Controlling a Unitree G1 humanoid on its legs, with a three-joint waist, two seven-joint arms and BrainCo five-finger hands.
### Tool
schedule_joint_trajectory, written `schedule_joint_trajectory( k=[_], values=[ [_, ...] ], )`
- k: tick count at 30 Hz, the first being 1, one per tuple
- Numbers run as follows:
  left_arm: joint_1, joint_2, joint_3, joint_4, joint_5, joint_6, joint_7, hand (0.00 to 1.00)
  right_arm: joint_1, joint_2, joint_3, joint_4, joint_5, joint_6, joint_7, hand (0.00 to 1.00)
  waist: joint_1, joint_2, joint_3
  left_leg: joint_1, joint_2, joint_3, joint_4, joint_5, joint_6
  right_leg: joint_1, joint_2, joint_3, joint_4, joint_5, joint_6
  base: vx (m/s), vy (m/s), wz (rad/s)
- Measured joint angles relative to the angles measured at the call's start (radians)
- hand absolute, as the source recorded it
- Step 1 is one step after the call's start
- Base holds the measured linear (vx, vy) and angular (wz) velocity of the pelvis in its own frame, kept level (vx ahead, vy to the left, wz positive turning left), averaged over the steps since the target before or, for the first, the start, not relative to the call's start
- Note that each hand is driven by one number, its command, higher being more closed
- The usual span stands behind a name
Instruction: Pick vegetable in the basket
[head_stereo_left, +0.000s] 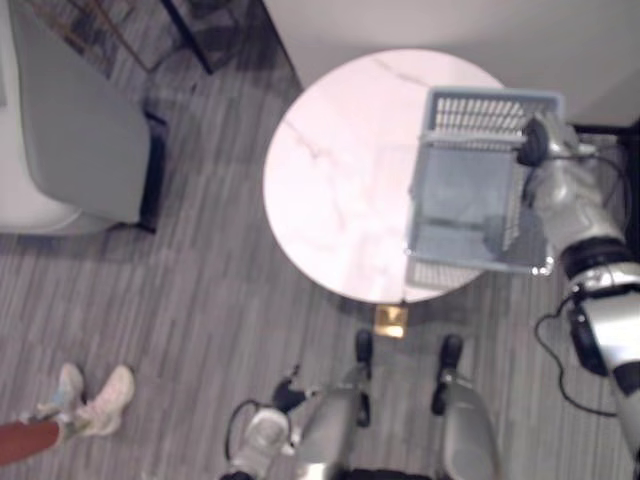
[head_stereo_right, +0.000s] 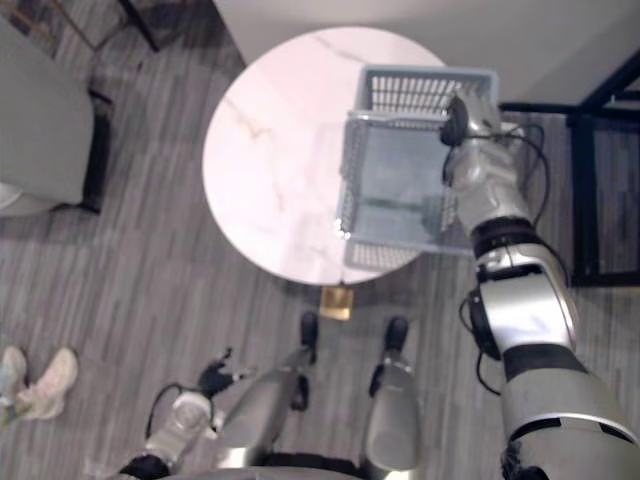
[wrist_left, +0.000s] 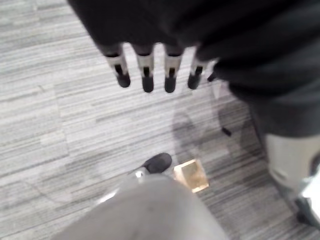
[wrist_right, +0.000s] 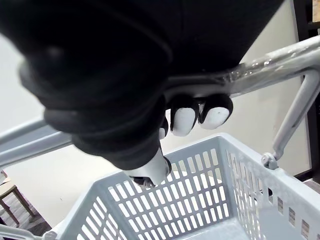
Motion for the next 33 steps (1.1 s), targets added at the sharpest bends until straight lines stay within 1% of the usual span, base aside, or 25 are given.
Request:
schedule_joint_trajectory(
  k=[5,6,8,10,11,12,13,14,15,16,18,19,20,21,22,23,24,25,26,27,29,30,31,32,33],
  values=[
    [0.000,0.000,0.001,-0.013,0.001,0.001,-0.004,0.00,0.124,0.033,-0.089,-0.056,0.020,0.015,0.013,1.00,-0.003,-0.020,-0.008,0.057,0.004,0.005,-0.004,-0.002,-0.002,0.060,0.005,0.000,-0.009,-0.002,0.003,0.00,-0.016,-0.03],
    [0.001,0.000,0.002,-0.014,0.003,0.003,-0.006,0.00,0.175,0.051,-0.122,-0.100,0.046,0.019,0.012,1.00,-0.006,-0.032,-0.013,0.067,0.006,0.015,-0.001,-0.005,-0.005,0.071,0.008,0.007,-0.018,-0.004,0.006,0.00,-0.025,-0.21],
    [0.005,0.005,0.009,-0.012,0.012,0.007,-0.008,0.00,0.282,0.094,-0.164,-0.190,0.086,0.021,0.010,1.00,-0.013,-0.059,-0.030,0.085,0.009,0.037,0.000,-0.011,-0.007,0.081,0.015,0.028,-0.032,0.001,0.014,0.01,-0.023,-0.36],
    [0.014,0.011,0.011,-0.008,0.020,0.008,-0.020,0.00,0.451,0.176,-0.195,-0.336,0.116,0.023,0.010,1.00,-0.033,-0.108,-0.057,0.120,0.013,0.088,0.000,-0.031,-0.010,0.092,0.026,0.081,-0.040,0.005,0.020,0.02,-0.018,-0.62],
    [0.016,0.014,0.012,-0.006,0.020,0.009,-0.022,0.00,0.494,0.196,-0.195,-0.372,0.123,0.024,0.009,1.00,-0.036,-0.121,-0.065,0.130,0.014,0.107,0.000,-0.039,-0.007,0.092,0.028,0.099,-0.039,0.005,0.021,0.02,-0.005,-0.89],
    [0.021,0.019,0.025,-0.005,0.022,0.009,-0.028,0.00,0.570,0.233,-0.195,-0.433,0.125,0.025,0.009,1.00,-0.046,-0.146,-0.079,0.151,0.016,0.153,0.000,-0.053,-0.007,0.091,0.036,0.139,-0.042,0.008,0.026,0.01,-0.001,-0.87],
    [0.023,0.016,0.038,0.001,0.023,0.011,-0.029,0.00,0.605,0.250,-0.195,-0.460,0.128,0.026,0.009,1.00,-0.052,-0.156,-0.084,0.161,0.019,0.179,0.000,-0.060,-0.005,0.091,0.037,0.145,-0.051,0.004,0.020,0.01,0.013,-1.16],
    [0.022,0.007,0.048,0.010,0.029,0.016,-0.031,0.00,0.671,0.270,-0.195,-0.509,0.131,0.025,0.008,1.00,-0.057,-0.172,-0.095,0.179,0.025,0.235,0.000,-0.071,0.000,0.090,0.028,0.114,-0.067,-0.002,0.012,0.01,0.046,-1.21],
    [0.020,0.007,0.053,0.010,0.043,0.022,-0.034,0.00,0.713,0.282,-0.201,-0.533,0.132,0.024,0.008,1.00,-0.061,-0.184,-0.103,0.191,0.037,0.284,0.000,-0.081,0.000,0.088,0.018,0.059,-0.078,-0.019,-0.012,0.01,0.055,-1.60],
    [0.020,0.004,0.069,0.016,0.059,0.027,-0.039,0.00,0.774,0.304,-0.222,-0.569,0.132,0.020,0.008,1.00,-0.060,-0.183,-0.118,0.196,0.075,0.350,-0.001,-0.094,0.016,0.073,0.001,-0.059,-0.046,-0.046,-0.063,0.02,0.049,-1.64],
    [0.024,0.010,0.089,0.039,0.073,0.033,-0.041,0.00,0.837,0.329,-0.235,-0.592,0.132,0.020,0.008,1.00,-0.063,-0.197,-0.132,0.224,0.123,0.454,0.001,-0.104,0.002,0.056,-0.043,-0.265,0.089,-0.079,-0.113,0.09,0.010,-1.73],
    [0.038,0.030,0.098,0.046,0.086,0.042,-0.043,0.00,0.875,0.341,-0.235,-0.592,0.132,0.020,0.008,1.00,-0.063,-0.230,-0.155,0.235,0.138,0.529,0.031,-0.125,-0.016,0.066,-0.095,-0.381,0.161,-0.100,-0.143,0.14,-0.022,-1.65],
    [0.045,0.039,0.112,0.046,0.088,0.044,-0.044,0.00,0.890,0.350,-0.235,-0.592,0.132,0.020,0.008,1.00,-0.061,-0.253,-0.170,0.236,0.142,0.566,0.063,-0.146,-0.026,0.080,-0.121,-0.426,0.171,-0.111,-0.147,0.13,-0.083,-2.04],
    [0.047,0.049,0.139,0.051,0.089,0.048,-0.044,0.00,0.897,0.358,-0.235,-0.589,0.131,0.020,0.011,1.00,-0.060,-0.271,-0.183,0.239,0.174,0.651,0.148,-0.193,-0.058,0.078,-0.099,-0.443,0.147,-0.129,-0.137,0.11,-0.138,-2.02],
    [0.051,0.049,0.170,0.050,0.090,0.050,-0.045,0.00,0.914,0.354,-0.238,-0.589,0.135,0.020,0.012,1.00,-0.065,-0.262,-0.190,0.261,0.213,0.745,0.184,-0.199,-0.062,0.084,-0.027,-0.410,0.087,-0.117,-0.192,0.09,-0.148,-2.02],
    [0.053,0.045,0.181,0.050,0.090,0.050,-0.045,0.00,0.923,0.351,-0.241,-0.589,0.143,0.020,0.014,1.00,-0.065,-0.253,-0.195,0.282,0.235,0.798,0.184,-0.199,-0.061,0.096,-0.013,-0.439,0.071,-0.148,-0.242,0.09,-0.109,-1.98],
    [0.066,0.028,0.196,0.049,0.090,0.048,-0.044,0.00,0.939,0.348,-0.245,-0.590,0.145,0.016,0.015,1.00,-0.067,-0.254,-0.212,0.324,0.253,0.881,0.180,-0.198,-0.059,0.115,-0.058,-0.598,0.144,-0.224,-0.283,0.12,-0.161,-2.20],
    [0.071,0.031,0.205,0.059,0.090,0.051,-0.043,0.00,0.950,0.348,-0.251,-0.591,0.147,0.002,0.017,1.00,-0.058,-0.257,-0.222,0.369,0.265,0.940,0.187,-0.225,-0.099,0.115,-0.052,-0.596,0.173,-0.203,-0.174,0.10,-0.132,-2.15],
    [0.067,0.026,0.207,0.072,0.090,0.052,-0.043,0.00,0.962,0.349,-0.263,-0.591,0.155,-0.004,0.021,1.00,-0.061,-0.248,-0.224,0.387,0.276,0.960,0.188,-0.237,-0.118,0.112,-0.029,-0.568,0.173,-0.200,-0.164,0.13,-0.179,-1.80],
    [0.063,0.009,0.214,0.081,0.090,0.052,-0.044,0.00,1.004,0.355,-0.285,-0.593,0.172,-0.012,0.029,1.00,-0.077,-0.242,-0.228,0.418,0.283,0.989,0.190,-0.241,-0.125,0.110,0.007,-0.516,0.162,-0.199,-0.164,0.12,-0.082,-1.28],
    [0.058,-0.023,0.216,0.080,0.090,0.051,-0.045,0.00,1.083,0.367,-0.320,-0.626,0.198,-0.021,0.031,1.00,-0.102,-0.227,-0.237,0.444,0.283,0.998,0.204,-0.239,-0.123,0.109,0.040,-0.458,0.152,-0.198,-0.162,0.12,-0.043,-1.13],
    [0.058,-0.038,0.229,0.082,0.091,0.052,-0.046,0.00,1.136,0.385,-0.336,-0.637,0.202,-0.023,0.031,1.00,-0.111,-0.225,-0.239,0.469,0.290,1.022,0.250,-0.219,-0.138,0.108,0.057,-0.404,0.147,-0.197,-0.159,0.10,0.020,-1.32],
    [0.064,-0.048,0.249,0.083,0.093,0.053,-0.044,0.00,1.187,0.408,-0.351,-0.641,0.202,-0.024,0.031,1.00,-0.108,-0.223,-0.248,0.470,0.325,1.020,0.370,-0.211,-0.132,0.109,0.074,-0.343,0.132,-0.194,-0.154,0.12,0.021,-1.42],
    [0.070,-0.049,0.250,0.082,0.093,0.053,-0.042,0.00,1.209,0.415,-0.351,-0.641,0.202,-0.024,0.031,1.00,-0.107,-0.220,-0.251,0.466,0.348,1.008,0.442,-0.201,-0.122,0.112,0.083,-0.312,0.122,-0.191,-0.150,0.07,-0.017,-1.66],
    [0.090,-0.054,0.258,0.083,0.099,0.053,-0.039,0.00,1.243,0.428,-0.350,-0.637,0.212,-0.020,0.031,1.00,-0.107,-0.210,-0.256,0.436,0.397,0.922,0.606,-0.150,-0.048,0.129,0.122,-0.235,0.082,-0.182,-0.148,0.07,-0.035,-1.43]
  ],
)
